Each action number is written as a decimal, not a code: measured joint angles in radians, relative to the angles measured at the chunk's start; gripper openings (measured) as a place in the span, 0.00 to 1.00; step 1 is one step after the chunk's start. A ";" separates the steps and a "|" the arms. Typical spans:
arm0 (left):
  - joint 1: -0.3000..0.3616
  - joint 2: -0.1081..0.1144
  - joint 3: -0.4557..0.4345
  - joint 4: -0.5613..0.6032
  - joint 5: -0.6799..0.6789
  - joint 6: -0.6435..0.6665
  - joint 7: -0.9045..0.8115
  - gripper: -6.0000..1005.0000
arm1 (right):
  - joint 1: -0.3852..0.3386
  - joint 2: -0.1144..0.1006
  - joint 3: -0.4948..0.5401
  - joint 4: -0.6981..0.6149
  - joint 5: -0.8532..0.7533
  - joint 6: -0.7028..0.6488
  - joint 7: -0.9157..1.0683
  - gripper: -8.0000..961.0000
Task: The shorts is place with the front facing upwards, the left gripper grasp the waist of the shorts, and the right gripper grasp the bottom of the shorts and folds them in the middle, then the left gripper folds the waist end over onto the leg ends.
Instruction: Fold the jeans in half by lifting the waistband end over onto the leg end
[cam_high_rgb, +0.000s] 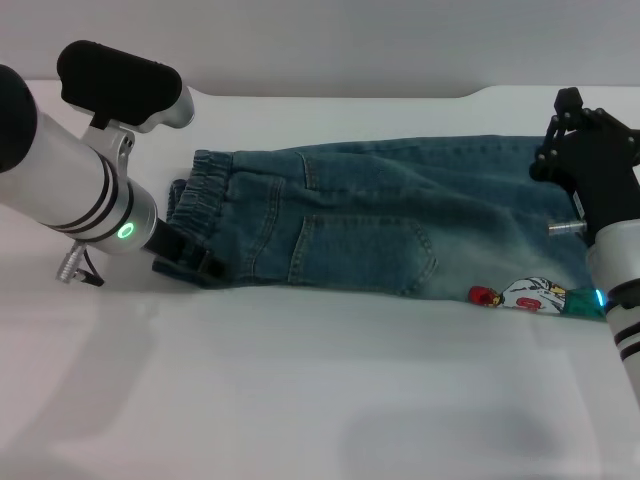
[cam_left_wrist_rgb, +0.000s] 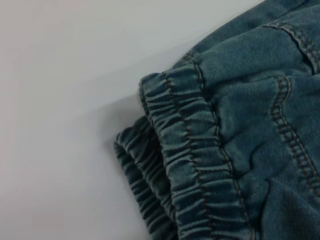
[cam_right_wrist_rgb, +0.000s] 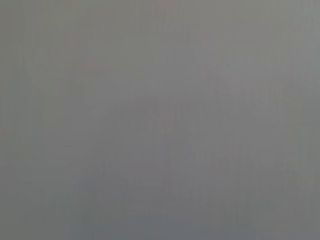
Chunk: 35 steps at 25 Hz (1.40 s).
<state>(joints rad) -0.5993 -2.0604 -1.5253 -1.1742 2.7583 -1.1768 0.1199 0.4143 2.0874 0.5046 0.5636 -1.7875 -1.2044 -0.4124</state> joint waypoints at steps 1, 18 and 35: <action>-0.003 0.000 0.002 0.004 0.001 0.000 0.000 0.85 | 0.000 0.000 0.000 0.001 0.000 0.000 0.000 0.01; 0.037 0.002 0.003 -0.095 0.019 -0.041 0.034 0.44 | 0.014 0.000 0.001 0.026 0.005 0.073 0.005 0.01; 0.114 0.002 -0.014 -0.335 0.070 -0.103 0.019 0.15 | 0.056 0.002 0.007 0.039 0.008 0.180 0.013 0.01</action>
<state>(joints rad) -0.4849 -2.0587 -1.5392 -1.5092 2.8278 -1.2800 0.1384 0.4704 2.0893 0.5118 0.6027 -1.7792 -1.0244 -0.3993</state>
